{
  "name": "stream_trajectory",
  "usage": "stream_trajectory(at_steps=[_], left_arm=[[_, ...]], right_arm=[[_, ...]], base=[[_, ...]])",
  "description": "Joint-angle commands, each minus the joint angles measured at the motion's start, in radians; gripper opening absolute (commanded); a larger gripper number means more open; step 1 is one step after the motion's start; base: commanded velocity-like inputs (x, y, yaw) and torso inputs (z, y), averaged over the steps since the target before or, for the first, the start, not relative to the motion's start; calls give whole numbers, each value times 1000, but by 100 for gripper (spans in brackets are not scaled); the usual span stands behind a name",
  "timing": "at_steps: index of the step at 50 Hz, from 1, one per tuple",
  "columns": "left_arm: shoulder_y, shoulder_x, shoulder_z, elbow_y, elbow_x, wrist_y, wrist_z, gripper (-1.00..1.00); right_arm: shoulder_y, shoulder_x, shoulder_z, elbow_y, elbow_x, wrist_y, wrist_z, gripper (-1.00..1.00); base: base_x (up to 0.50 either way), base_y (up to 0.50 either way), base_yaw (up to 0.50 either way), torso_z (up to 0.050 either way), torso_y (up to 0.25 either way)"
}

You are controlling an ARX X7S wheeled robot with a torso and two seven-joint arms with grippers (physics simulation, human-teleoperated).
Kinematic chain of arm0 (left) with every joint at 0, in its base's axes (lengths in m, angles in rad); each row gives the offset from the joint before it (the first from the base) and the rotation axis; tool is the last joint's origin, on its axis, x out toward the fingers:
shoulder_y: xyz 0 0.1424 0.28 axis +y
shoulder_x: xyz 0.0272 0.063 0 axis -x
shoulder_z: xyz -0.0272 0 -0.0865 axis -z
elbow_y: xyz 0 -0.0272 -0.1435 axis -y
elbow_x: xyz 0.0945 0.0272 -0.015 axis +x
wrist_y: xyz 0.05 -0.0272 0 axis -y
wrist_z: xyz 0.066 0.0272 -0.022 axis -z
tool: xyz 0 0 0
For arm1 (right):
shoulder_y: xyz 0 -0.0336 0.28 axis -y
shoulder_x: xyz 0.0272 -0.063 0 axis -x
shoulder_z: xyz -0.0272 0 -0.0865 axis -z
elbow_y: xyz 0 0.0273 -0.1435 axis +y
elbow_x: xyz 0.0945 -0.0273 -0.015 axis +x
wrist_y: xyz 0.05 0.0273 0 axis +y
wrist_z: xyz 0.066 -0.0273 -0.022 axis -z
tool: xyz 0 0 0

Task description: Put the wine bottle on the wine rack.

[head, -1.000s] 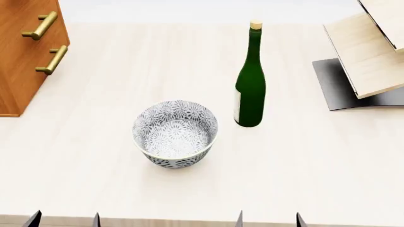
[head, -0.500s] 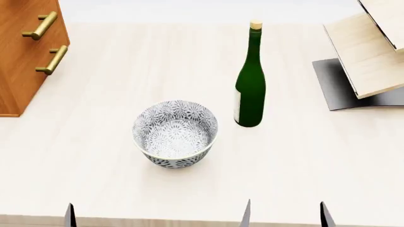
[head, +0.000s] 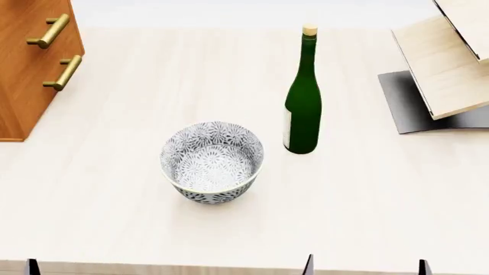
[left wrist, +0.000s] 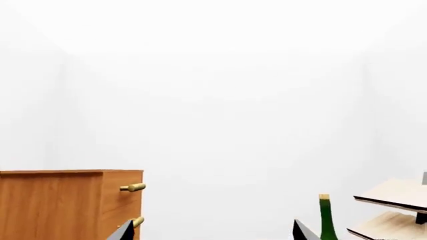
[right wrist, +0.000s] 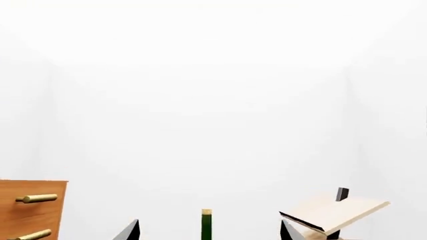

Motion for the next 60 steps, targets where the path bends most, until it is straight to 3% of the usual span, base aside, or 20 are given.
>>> stream_trajectory(at_steps=[1, 60], left_arm=[[30, -13, 12, 13, 11, 78, -12, 100], [15, -47, 50, 8, 35, 61, -66, 100]], right_arm=[[-23, 11, -8, -4, -8, -76, 19, 100], [-3, 61, -47, 14, 10, -45, 62, 100]], base=[[0, 0, 0, 0, 0], [126, 0, 0, 0, 0]])
